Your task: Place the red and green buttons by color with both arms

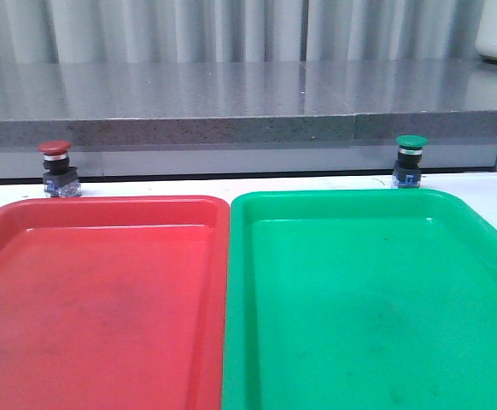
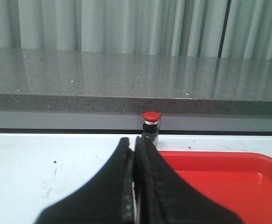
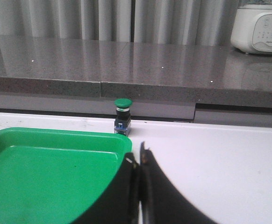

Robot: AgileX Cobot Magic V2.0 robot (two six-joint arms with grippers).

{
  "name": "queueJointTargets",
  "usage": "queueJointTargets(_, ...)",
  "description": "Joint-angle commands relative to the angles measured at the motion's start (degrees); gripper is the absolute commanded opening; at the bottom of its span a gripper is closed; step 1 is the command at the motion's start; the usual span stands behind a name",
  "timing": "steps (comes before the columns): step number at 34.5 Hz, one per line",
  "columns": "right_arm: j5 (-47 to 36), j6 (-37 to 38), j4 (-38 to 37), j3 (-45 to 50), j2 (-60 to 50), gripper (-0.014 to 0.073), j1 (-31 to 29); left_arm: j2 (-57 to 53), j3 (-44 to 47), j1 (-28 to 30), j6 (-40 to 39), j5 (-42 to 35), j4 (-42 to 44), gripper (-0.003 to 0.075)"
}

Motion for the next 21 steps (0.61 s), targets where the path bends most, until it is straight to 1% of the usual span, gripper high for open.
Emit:
queueJointTargets(1,-4.5,0.0,-0.8,-0.3,-1.0,-0.0069,-0.3,-0.9,1.4,0.1,-0.3,-4.6,-0.5,-0.002)
queueJointTargets(17,-5.1,0.0,-0.8,-0.3,-1.0,-0.0069,-0.3,-0.9,1.4,0.1,-0.3,-4.6,-0.5,-0.002)
queueJointTargets(21,-6.8,0.0,-0.8,-0.4,-1.0,-0.0069,-0.3,-0.9,1.3,0.1,-0.3,-6.9,-0.5,-0.002)
